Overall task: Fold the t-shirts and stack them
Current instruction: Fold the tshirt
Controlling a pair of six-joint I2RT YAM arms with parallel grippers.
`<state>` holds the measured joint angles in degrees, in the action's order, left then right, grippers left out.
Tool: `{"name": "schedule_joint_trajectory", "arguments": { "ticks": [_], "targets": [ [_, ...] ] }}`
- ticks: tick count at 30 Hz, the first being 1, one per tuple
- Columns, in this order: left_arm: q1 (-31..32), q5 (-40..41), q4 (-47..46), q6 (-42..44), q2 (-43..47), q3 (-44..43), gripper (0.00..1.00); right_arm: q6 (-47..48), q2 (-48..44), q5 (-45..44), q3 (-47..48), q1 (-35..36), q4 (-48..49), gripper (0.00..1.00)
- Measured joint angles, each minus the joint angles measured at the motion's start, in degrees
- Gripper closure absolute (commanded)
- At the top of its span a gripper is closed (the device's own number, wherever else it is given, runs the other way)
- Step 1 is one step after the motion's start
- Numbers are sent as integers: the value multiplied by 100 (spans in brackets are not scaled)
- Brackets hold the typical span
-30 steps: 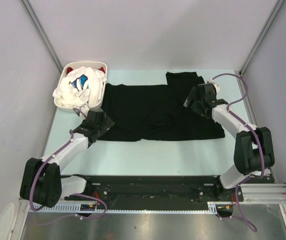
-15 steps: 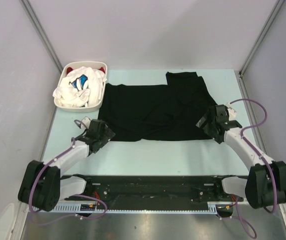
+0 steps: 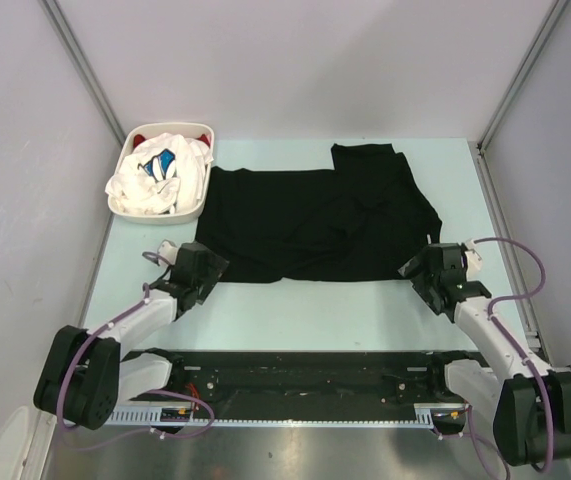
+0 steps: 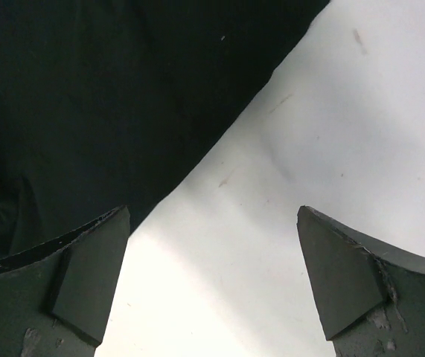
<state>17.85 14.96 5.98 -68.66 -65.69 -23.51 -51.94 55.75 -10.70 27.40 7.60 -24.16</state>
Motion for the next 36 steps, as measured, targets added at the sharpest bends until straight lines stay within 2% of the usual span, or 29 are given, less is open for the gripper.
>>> {"name": "schedule_joint_trajectory", "arguments": {
  "ticks": [1, 2, 5, 7, 8, 11, 15, 16, 20, 22, 23, 25, 28, 31, 36],
  "targets": [
    [0, 7, -11, -52, 0, 15, 24, -20, -61, 2, -50, -63, 50, 0],
    [0, 22, -20, -114, -2, 39, 35, -39, -107, 2, -94, -122, 90, 0],
    [0, 50, 61, -247, -2, 125, 56, -76, -210, 13, -223, -330, 186, 0],
    [-2, 83, 120, -341, 7, 144, 66, -94, -219, 57, -262, -448, 219, 0],
    [0, 94, 188, -382, -15, 155, 74, -98, -219, 79, -267, -503, 225, 0],
    [-15, 111, 339, -472, -57, 153, 84, -101, -219, 138, -275, -625, 291, 0],
    [-76, 96, 431, -538, -181, 70, 89, -101, -216, 210, -278, -732, 396, 0],
    [-107, 83, 448, -540, -238, 20, 89, -103, -203, 251, -278, -780, 435, 0],
    [-214, 0, 487, -557, -490, -199, 57, -101, -105, 365, -280, -1014, 601, 0],
    [-225, -44, 485, -573, -586, -321, 46, -94, -90, 411, -282, -1036, 638, 0],
    [-227, -63, 483, -564, -616, -387, 35, -92, -90, 417, -284, -1043, 656, 0],
    [-229, -118, 450, -564, -638, -442, 24, -72, -90, 463, -286, -1047, 695, 0],
    [-234, -197, 417, -544, -568, -483, 17, -44, -85, 505, -286, -1060, 750, 0],
    [-236, -205, 603, -527, -428, -485, 16, -33, -50, 560, -286, -1080, 817, 0],
    [-236, -170, 896, -529, -306, -485, 19, -31, 20, 660, -286, -1084, 870, 0]
  ]
}}
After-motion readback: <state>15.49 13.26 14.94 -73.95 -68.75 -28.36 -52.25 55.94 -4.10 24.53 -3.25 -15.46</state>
